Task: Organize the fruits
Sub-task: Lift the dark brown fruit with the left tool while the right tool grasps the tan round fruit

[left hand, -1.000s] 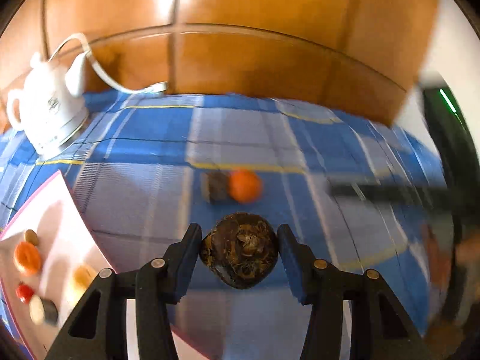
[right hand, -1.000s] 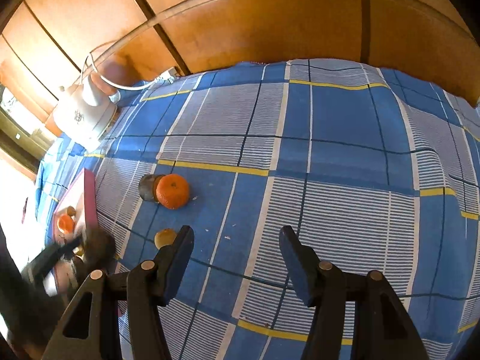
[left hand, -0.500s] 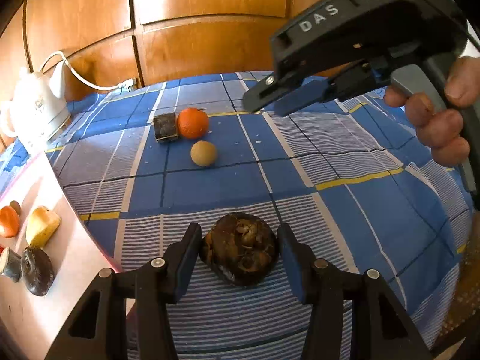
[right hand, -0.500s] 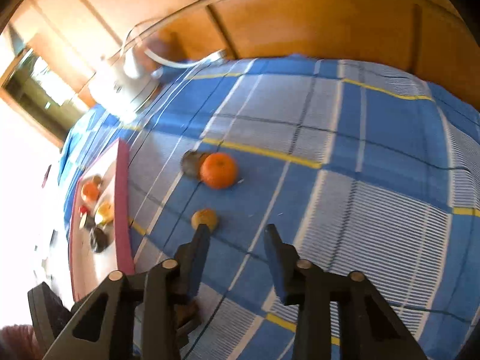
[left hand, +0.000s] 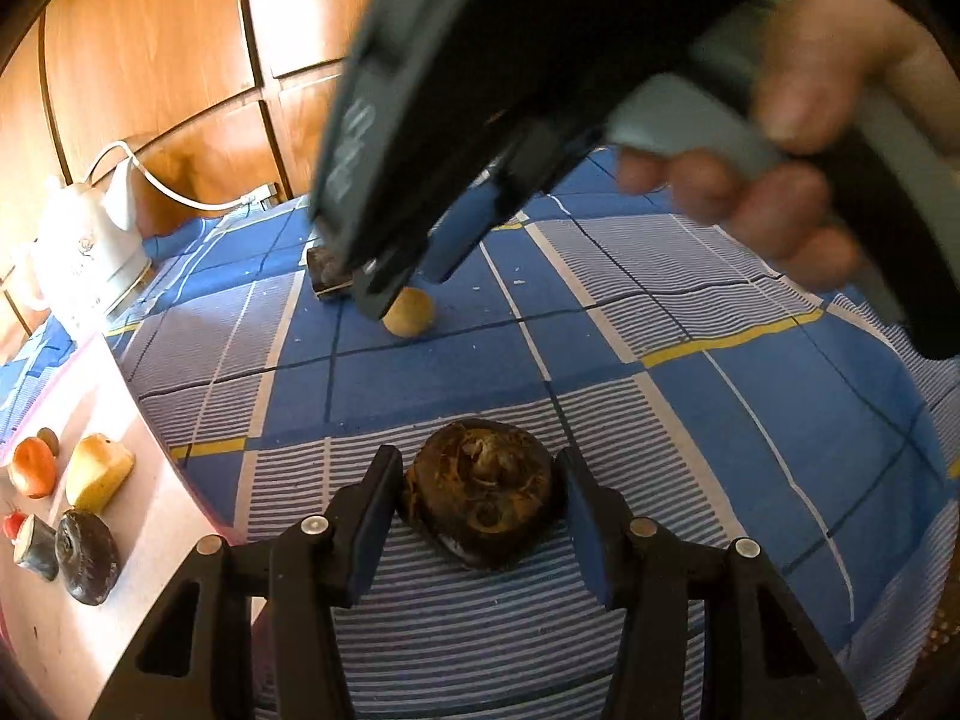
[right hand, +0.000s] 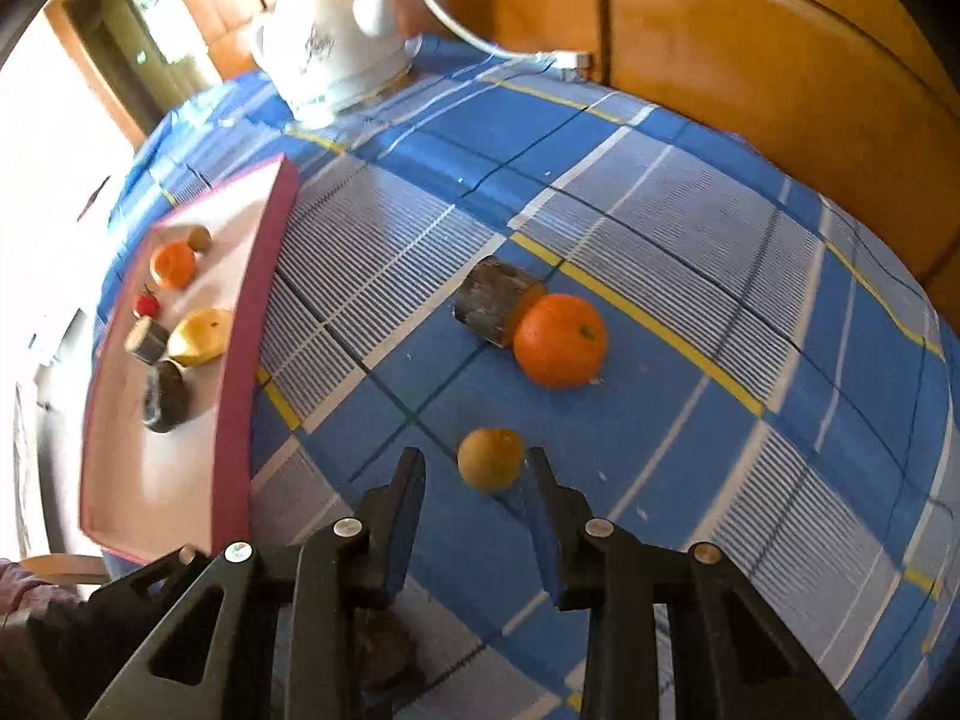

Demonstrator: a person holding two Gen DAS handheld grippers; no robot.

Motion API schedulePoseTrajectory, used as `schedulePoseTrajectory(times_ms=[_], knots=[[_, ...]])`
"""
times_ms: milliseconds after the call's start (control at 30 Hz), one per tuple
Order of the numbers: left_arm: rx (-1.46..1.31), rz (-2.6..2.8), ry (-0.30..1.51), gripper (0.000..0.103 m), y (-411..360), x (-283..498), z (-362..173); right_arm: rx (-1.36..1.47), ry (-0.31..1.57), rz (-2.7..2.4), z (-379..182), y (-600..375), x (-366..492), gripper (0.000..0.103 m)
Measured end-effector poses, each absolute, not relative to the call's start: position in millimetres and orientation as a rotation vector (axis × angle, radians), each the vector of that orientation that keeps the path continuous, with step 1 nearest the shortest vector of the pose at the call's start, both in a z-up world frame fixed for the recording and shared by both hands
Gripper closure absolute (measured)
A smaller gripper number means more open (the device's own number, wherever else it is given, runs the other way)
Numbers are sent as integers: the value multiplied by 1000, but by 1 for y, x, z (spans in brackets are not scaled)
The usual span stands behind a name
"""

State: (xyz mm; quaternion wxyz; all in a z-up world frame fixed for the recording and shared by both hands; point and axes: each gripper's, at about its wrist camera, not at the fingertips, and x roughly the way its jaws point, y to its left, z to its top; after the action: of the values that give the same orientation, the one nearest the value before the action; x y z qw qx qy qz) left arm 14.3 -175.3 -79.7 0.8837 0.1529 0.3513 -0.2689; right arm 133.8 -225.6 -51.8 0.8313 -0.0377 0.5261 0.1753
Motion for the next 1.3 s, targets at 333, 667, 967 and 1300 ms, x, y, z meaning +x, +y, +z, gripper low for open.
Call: schedulePoseTrajectory(times_ms=[333,667,967,1300], knots=[[324,-556,720,49,-177,7,-81,-231,1122,323,-52,-233,113,95],[323,-551,725,48,-176,7,-80,5,1090,255,-56,-298,87,71],[326,-552,720,48,-175,9,-80,-30,1075,212,-67,-286,103,56],[325,-548,721,48,-174,8,-80,-70,1072,179,-76,-292,111,78]])
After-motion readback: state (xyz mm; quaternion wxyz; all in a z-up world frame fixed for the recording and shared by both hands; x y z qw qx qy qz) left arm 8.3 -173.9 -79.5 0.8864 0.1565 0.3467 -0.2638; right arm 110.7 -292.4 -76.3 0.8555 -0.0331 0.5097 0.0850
